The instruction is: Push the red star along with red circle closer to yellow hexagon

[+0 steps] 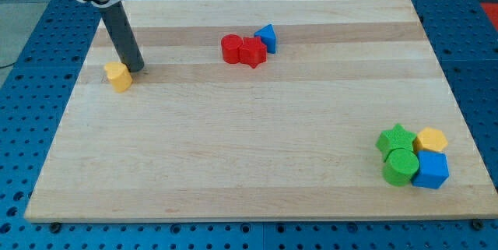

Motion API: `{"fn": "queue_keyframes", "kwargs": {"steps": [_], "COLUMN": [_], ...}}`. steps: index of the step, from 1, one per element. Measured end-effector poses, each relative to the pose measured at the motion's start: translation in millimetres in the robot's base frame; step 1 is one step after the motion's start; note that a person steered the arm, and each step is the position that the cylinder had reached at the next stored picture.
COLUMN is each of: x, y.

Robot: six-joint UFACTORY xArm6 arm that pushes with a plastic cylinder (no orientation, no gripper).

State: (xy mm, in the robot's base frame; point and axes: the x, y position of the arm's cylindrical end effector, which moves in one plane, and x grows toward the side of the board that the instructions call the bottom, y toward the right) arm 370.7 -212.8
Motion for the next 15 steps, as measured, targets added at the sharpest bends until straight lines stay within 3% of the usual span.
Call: {"fn": "queue_keyframes", "kwargs": {"steps": [1, 3, 4, 5, 11, 15], "x": [0, 38, 32, 0, -62, -47], "y": [28, 147, 208, 241, 160, 110]}}
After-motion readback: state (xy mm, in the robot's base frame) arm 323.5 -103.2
